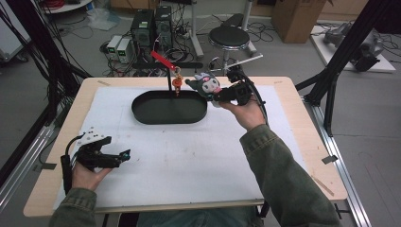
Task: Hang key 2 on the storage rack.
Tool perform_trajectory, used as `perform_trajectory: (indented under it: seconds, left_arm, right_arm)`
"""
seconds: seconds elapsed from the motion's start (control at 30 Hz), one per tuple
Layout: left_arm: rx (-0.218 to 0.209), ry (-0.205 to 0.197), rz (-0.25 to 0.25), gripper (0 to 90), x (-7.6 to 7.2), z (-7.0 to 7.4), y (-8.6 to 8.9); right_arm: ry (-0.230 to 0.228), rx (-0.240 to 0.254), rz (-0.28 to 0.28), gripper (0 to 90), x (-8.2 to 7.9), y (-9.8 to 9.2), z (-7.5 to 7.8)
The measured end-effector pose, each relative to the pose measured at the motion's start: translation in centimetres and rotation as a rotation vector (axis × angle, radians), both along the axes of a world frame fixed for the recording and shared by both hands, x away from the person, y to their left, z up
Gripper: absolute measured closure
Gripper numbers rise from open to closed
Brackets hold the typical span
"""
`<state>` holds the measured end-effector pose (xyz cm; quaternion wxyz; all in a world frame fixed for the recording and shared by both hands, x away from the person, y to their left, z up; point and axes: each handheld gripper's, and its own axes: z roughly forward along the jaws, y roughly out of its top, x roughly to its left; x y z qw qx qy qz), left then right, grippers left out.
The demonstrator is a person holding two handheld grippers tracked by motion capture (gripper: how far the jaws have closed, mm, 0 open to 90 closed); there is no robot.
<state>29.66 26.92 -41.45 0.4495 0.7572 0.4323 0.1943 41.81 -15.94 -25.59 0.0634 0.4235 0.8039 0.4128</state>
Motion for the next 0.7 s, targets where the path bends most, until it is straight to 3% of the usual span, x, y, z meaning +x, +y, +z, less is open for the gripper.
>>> perform_trajectory:
  seconds: [0.23,0.47,0.7]
  left_arm:
    - [0.000,-0.002,0.003,5.1,0.1,0.0,0.0]
    - [0.001,0.000,0.001,5.1,0.0,0.0,0.0]
    - [-0.001,-0.004,0.004,5.1,0.0,0.0,0.0]
  right_arm:
    - [0.018,0.026,-0.027,45.6,1.6,-0.8,0.9]
    - [0.050,0.084,-0.026,45.7,3.3,-0.8,1.2]
    - [0.042,0.071,-0.044,45.7,5.0,-0.2,1.6]
